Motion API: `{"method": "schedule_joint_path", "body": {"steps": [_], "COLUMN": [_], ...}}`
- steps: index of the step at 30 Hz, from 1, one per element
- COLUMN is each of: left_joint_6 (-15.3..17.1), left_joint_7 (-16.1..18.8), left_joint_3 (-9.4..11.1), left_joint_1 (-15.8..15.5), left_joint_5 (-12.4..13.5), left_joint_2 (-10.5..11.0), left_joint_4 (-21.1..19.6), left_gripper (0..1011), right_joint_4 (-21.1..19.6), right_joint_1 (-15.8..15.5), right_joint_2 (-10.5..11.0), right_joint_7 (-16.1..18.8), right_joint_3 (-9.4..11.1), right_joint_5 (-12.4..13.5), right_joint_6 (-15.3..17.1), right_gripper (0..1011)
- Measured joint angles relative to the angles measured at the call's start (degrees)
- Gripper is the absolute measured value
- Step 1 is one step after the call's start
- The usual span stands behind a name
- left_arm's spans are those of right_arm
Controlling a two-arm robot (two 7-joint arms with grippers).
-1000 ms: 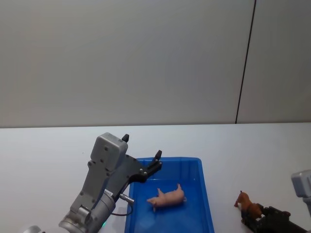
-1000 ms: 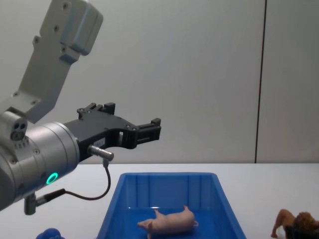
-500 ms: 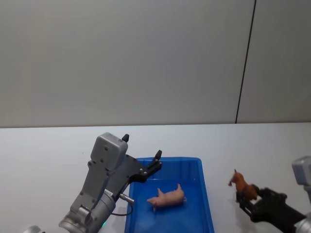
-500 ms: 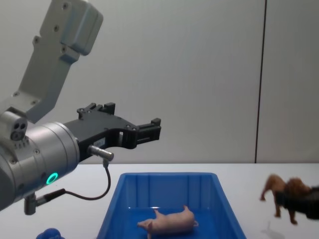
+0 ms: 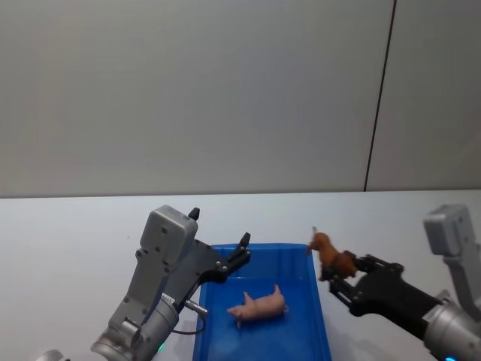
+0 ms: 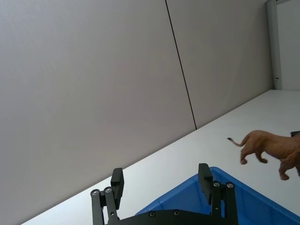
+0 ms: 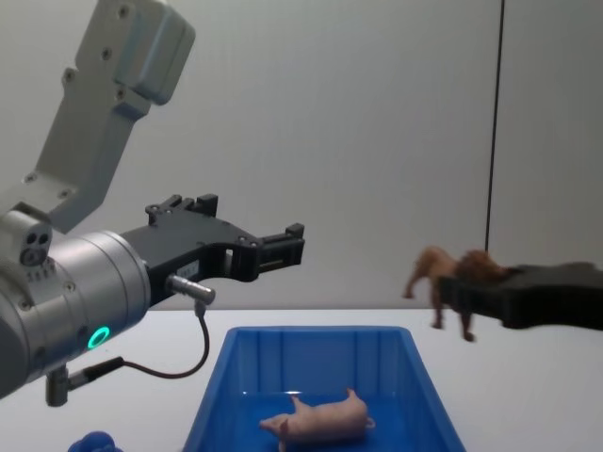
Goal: Pick up the two dolls from the table and place them into the box.
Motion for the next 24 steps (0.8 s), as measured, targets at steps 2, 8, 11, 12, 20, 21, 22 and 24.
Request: {"method": "schedule_joint_path", "body": {"steps": [2, 8, 11, 12, 20, 21, 22, 24], "left_joint_6": [0.0, 0.0, 0.0, 0.0, 0.0, 0.0, 0.0, 0.0], "left_joint_7": [0.0, 0.0, 0.0, 0.0, 0.0, 0.0, 0.0, 0.0], "left_joint_3": [0.0, 0.0, 0.0, 0.0, 0.0, 0.0, 0.0, 0.0], "left_joint_1": [0.0, 0.0, 0.0, 0.0, 0.0, 0.0, 0.0, 0.0], "left_joint_5": [0.0, 0.0, 0.0, 0.0, 0.0, 0.0, 0.0, 0.0], "left_joint_2": [0.0, 0.0, 0.0, 0.0, 0.0, 0.0, 0.0, 0.0], "left_joint_4": [0.0, 0.0, 0.0, 0.0, 0.0, 0.0, 0.0, 0.0], "left_gripper": [1002, 1002, 1002, 1002, 1002, 1002, 1002, 1002], "right_joint_4": [0.0, 0.95, 1.93, 2.49, 4.25, 4.33, 4.48, 4.57], "right_joint_1": [0.62, 2.64, 3.41, 3.78, 4.53, 4.53, 4.51, 4.39], "right_joint_2": [-0.55, -2.41, -3.13, -3.43, -3.62, -3.51, -3.24, -2.88], "right_joint_7": [0.91, 3.47, 4.46, 4.85, 5.65, 5.66, 5.67, 5.65], "right_joint_3": [-0.4, -1.79, -2.36, -2.62, -2.88, -2.81, -2.62, -2.35], "right_joint_5": [-0.21, -0.9, -1.23, -1.35, -1.49, -1.49, -1.46, -1.37], "right_joint_6": [0.53, 2.67, 3.54, 3.86, 4.45, 4.43, 4.28, 4.05], "right_gripper": [441, 476, 569, 615, 846, 864, 915, 962]}}
